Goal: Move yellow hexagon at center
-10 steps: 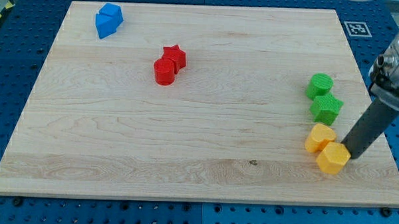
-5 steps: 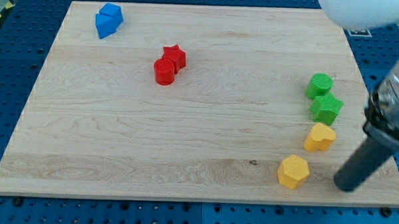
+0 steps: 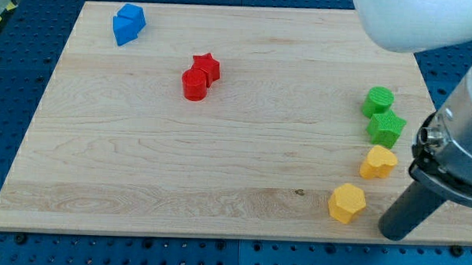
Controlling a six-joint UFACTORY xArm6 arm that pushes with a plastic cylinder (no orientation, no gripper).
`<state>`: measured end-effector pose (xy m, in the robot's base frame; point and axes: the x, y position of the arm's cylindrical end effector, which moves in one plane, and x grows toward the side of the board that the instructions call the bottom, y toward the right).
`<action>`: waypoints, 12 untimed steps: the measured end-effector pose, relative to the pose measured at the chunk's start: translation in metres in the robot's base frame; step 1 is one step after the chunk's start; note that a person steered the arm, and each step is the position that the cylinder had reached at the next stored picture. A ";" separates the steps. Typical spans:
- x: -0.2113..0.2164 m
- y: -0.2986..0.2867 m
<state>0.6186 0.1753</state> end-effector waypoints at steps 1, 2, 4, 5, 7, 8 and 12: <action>-0.011 -0.018; -0.031 -0.029; -0.011 -0.041; -0.034 -0.052; -0.052 -0.055; -0.057 -0.056; -0.076 -0.056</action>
<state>0.5423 0.1191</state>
